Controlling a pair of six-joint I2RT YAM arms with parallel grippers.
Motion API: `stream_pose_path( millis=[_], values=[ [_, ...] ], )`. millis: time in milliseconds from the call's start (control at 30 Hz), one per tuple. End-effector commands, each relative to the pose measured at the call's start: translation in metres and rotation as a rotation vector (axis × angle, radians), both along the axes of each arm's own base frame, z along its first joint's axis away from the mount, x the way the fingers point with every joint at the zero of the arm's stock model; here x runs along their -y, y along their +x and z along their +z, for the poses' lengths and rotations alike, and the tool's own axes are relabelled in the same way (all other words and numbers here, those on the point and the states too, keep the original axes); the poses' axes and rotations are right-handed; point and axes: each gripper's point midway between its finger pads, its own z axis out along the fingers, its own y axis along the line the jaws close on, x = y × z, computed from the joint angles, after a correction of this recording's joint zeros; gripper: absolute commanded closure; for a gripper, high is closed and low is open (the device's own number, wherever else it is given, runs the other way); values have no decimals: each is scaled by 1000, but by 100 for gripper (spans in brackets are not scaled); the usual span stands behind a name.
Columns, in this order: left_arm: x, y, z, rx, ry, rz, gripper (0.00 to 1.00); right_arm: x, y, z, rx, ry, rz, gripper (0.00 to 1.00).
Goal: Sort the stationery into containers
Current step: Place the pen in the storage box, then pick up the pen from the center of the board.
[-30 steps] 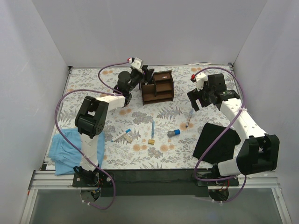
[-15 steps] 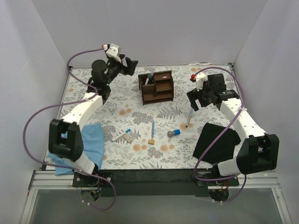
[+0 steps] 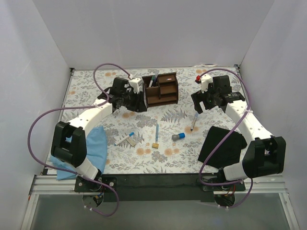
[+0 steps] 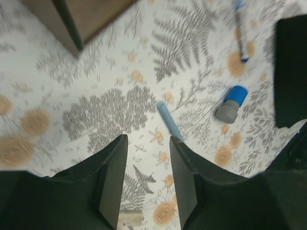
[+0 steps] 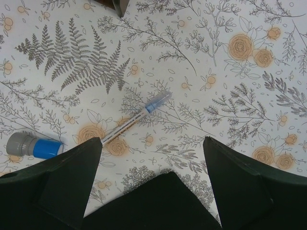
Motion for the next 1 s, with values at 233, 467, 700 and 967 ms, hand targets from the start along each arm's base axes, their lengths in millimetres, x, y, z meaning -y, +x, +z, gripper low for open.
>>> stream_pose_path(
  millis=[233,467,700,967],
  values=[
    [24,-36,-65,-120,200,52,52,-5,-14,7,35,52,7,4],
    [37,-44,-89,-168,241,67,41,-5,-27,9,48,70,9,4],
    [59,-57,-113,-181,297,7,45,-4,-39,12,68,86,12,4],
    [65,-61,-137,-177,367,-33,55,2,-58,9,93,76,12,3]
  ],
)
